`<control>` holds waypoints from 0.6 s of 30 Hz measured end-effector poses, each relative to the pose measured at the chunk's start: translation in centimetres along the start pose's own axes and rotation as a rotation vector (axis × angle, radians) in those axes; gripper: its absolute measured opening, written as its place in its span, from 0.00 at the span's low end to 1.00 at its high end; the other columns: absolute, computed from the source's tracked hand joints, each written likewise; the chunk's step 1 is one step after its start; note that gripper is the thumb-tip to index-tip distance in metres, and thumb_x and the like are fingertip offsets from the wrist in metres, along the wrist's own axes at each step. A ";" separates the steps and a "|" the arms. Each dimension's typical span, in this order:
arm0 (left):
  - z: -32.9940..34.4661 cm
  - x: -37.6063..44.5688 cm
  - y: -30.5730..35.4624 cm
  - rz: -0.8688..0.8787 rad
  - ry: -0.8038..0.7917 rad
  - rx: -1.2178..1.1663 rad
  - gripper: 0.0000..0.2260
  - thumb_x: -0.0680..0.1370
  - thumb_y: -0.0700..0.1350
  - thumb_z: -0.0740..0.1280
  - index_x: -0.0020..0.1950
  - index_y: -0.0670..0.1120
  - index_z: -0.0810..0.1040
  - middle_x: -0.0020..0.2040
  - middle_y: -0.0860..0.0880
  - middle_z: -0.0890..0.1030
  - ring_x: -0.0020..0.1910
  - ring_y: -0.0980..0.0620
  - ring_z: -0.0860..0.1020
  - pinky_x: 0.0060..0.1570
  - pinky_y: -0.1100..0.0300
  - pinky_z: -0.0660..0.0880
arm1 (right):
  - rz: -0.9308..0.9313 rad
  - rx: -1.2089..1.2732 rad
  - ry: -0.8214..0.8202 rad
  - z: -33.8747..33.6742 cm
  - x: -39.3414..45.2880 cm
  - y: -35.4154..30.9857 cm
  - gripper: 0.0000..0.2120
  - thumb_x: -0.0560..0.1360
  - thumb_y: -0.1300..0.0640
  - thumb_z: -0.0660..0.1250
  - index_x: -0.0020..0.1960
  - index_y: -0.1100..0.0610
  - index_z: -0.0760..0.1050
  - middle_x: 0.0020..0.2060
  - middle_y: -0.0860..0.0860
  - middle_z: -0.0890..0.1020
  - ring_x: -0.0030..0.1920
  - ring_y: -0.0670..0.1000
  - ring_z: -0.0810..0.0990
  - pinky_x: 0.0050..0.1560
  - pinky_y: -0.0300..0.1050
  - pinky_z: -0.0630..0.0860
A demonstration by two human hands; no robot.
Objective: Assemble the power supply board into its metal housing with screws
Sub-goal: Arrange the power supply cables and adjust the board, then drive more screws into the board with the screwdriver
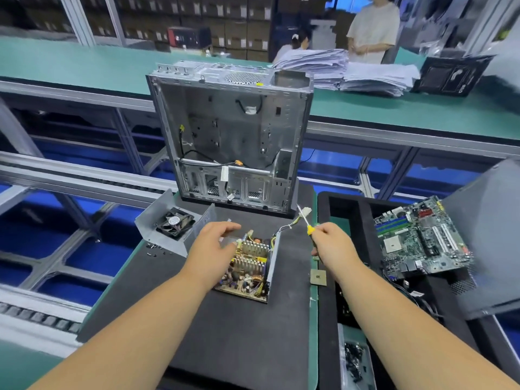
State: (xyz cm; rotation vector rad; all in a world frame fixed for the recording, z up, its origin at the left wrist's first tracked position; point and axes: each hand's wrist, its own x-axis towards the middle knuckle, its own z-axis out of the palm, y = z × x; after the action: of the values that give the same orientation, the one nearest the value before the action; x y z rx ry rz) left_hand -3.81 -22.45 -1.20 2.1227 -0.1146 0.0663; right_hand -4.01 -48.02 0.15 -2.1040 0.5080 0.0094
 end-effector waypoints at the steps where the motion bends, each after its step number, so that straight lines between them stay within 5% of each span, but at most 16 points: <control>1: -0.7 0.4 -0.5 -0.006 0.011 -0.011 0.16 0.77 0.37 0.67 0.60 0.54 0.79 0.57 0.55 0.74 0.53 0.63 0.74 0.61 0.65 0.69 | -0.035 0.010 0.009 0.6 0.0 -1.0 0.08 0.78 0.50 0.62 0.42 0.51 0.73 0.35 0.48 0.79 0.33 0.49 0.81 0.34 0.43 0.71; 8: -6.9 3.0 -5.7 -0.088 0.155 -0.093 0.13 0.76 0.35 0.65 0.54 0.51 0.80 0.51 0.51 0.79 0.45 0.61 0.76 0.48 0.69 0.73 | -0.168 0.035 -0.067 6.8 0.2 -7.1 0.07 0.80 0.52 0.60 0.51 0.48 0.77 0.39 0.51 0.81 0.35 0.50 0.75 0.34 0.44 0.71; 12: -10.6 4.4 -9.5 -0.190 0.229 -0.015 0.12 0.76 0.37 0.64 0.48 0.55 0.79 0.46 0.54 0.79 0.41 0.60 0.77 0.40 0.66 0.71 | -0.130 0.132 -0.102 10.3 0.2 -9.4 0.06 0.79 0.54 0.61 0.47 0.46 0.76 0.40 0.50 0.82 0.33 0.48 0.75 0.32 0.42 0.71; 18: -13.0 5.8 -14.7 -0.271 0.032 0.317 0.15 0.76 0.38 0.62 0.41 0.59 0.76 0.45 0.58 0.77 0.41 0.58 0.76 0.37 0.59 0.72 | -0.094 0.170 -0.131 14.3 0.8 -11.4 0.07 0.79 0.58 0.62 0.50 0.48 0.77 0.40 0.49 0.82 0.28 0.41 0.74 0.26 0.35 0.69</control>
State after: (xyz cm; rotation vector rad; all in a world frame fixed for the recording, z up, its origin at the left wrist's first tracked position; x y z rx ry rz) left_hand 3.53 -3.98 -6.22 2.4324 0.2165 -0.0452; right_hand 3.52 -31.35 1.16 -1.9440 0.3195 0.0484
